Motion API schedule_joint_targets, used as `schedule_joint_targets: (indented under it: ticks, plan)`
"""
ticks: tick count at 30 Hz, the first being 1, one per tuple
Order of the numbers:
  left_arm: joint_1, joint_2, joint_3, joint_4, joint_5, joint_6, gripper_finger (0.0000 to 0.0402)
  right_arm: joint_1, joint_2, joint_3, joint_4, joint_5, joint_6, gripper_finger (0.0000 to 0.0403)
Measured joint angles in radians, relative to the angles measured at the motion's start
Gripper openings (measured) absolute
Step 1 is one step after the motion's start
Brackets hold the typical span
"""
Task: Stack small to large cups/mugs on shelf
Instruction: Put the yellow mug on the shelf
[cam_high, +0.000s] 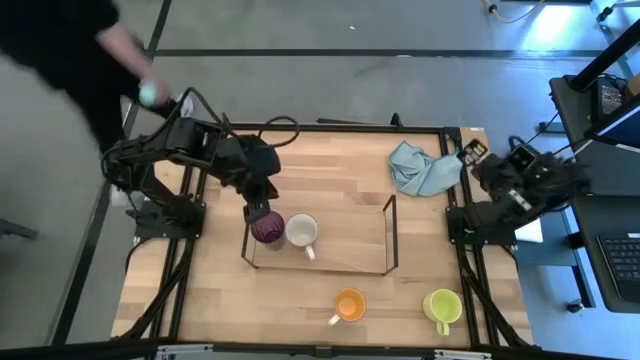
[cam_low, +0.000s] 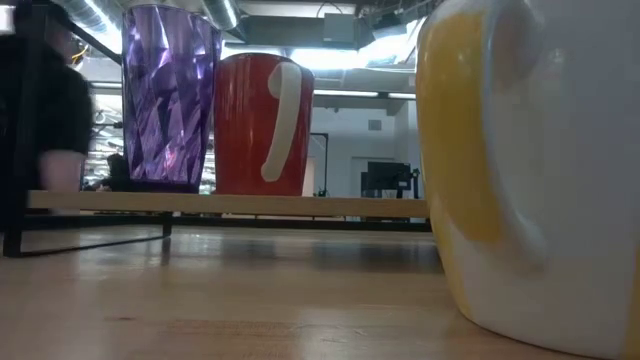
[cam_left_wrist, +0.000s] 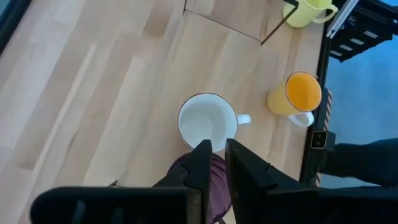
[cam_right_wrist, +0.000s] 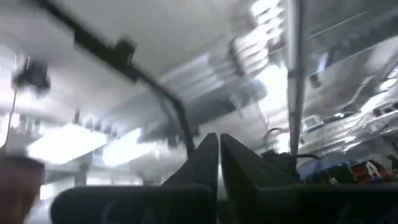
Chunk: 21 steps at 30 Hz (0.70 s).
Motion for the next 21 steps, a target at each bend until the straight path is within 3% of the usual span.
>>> schedule_joint_targets:
  ticks: [3,6,9,15,21]
  plan:
    - [0.002,-0.001,0.0,-0.017,0.0,0.009,0.0041,0.0,0.218,0.272,-0.307,-0.009,-0.071,0.0021]
    - [0.001,-0.002,0.0,-0.078,0.0,0.034,0.0041,-0.012,0.401,0.569,-0.916,0.203,0.021,0.0021]
    - [-0.018,-0.028,-0.022,-0.07,0.0,0.053,0.0041,-0.033,0.583,0.823,-1.389,0.281,0.205,0.0021]
    - [-0.077,-0.132,-0.063,-0.069,-0.092,0.056,0.0041,0.001,0.86,1.149,-1.826,0.22,0.406,0.0021]
    - [-0.111,-0.292,-0.149,-0.07,-0.203,0.029,0.0041,0.073,1.056,1.265,-2.037,0.129,0.589,0.0021]
